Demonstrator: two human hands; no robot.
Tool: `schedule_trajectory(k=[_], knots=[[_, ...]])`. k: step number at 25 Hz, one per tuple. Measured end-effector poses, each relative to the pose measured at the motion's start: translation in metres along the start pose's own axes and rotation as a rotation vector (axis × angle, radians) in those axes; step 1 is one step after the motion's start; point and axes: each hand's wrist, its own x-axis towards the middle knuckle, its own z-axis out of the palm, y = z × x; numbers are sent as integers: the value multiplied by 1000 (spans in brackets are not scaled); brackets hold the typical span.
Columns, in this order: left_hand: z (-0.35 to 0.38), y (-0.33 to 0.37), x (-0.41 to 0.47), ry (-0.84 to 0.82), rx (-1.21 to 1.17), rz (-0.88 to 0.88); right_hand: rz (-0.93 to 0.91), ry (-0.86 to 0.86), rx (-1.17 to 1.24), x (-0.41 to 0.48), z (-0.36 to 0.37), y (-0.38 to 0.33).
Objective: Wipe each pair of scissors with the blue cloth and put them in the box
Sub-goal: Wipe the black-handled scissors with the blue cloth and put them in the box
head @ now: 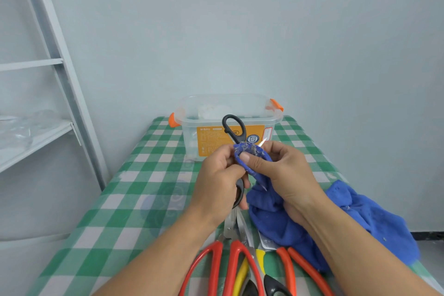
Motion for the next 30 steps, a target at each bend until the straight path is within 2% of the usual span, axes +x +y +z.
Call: schedule_trajectory(k=[5, 15, 22, 30], knots=[[3, 1, -1, 6, -11, 6, 41, 0, 84, 1, 0, 1], [2, 4, -2, 26, -33, -24, 7, 353, 155, 8, -17, -3], [-4, 8, 1, 85, -107, -27, -46, 180, 132, 1, -16, -12], [-8, 13, 6, 204, -232, -74, -29, 254, 24, 0, -18, -12]])
